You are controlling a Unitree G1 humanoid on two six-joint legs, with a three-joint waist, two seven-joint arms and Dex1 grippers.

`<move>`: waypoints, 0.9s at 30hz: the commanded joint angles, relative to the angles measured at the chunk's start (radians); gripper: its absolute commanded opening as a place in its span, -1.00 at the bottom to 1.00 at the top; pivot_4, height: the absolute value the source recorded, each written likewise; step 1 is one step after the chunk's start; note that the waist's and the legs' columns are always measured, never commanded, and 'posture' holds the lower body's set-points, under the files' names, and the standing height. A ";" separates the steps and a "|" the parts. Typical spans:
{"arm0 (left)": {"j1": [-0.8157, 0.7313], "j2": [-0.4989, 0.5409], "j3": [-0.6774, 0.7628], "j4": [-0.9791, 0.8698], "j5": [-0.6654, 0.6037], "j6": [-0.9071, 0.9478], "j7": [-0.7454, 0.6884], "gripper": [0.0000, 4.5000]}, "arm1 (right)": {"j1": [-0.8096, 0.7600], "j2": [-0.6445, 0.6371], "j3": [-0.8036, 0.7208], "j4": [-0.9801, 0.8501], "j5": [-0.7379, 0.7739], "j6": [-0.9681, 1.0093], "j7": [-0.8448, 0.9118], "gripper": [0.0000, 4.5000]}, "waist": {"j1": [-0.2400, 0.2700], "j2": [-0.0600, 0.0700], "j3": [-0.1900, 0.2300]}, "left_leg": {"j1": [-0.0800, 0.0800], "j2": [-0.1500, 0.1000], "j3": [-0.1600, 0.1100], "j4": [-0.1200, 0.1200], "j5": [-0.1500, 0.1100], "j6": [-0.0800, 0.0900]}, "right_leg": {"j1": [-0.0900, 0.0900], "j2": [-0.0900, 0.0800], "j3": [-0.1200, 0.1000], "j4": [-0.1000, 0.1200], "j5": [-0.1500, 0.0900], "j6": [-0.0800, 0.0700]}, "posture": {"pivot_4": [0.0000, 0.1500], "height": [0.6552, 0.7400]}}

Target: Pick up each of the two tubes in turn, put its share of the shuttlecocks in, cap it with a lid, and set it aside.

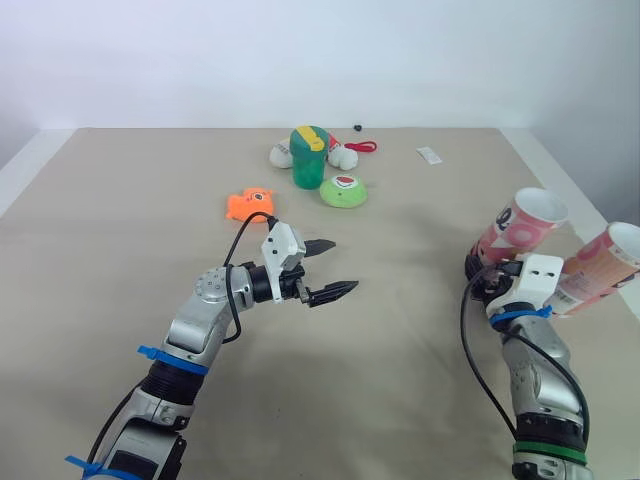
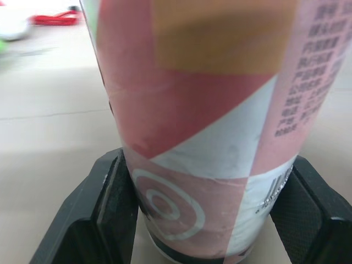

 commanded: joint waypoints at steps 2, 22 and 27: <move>-0.011 0.004 -0.001 -0.012 0.003 -0.020 -0.011 1.00 | 0.001 -0.013 -0.021 0.004 0.003 -0.002 -0.017 0.47 | -0.001 0.000 0.000 | 0.000 0.000 0.000 0.000 0.000 0.000 | 0.000 0.000 0.000 0.000 0.000 0.000 | 1.00 1.00; 0.038 0.044 0.012 -0.043 -0.001 -0.003 0.002 1.00 | 0.168 0.016 -0.001 -0.213 0.051 0.142 0.010 0.96 | -0.002 0.000 0.000 | 0.000 0.000 -0.001 0.000 0.000 0.000 | 0.001 0.000 -0.001 0.000 0.000 0.001 | 1.00 1.00; 0.099 0.075 0.058 -0.054 0.019 -0.018 0.064 1.00 | 0.292 -0.023 0.066 -0.418 0.128 0.118 0.191 0.96 | -0.005 0.000 0.000 | 0.000 0.000 -0.001 0.000 0.000 0.000 | 0.001 0.000 -0.001 0.000 -0.002 0.002 | 1.00 1.00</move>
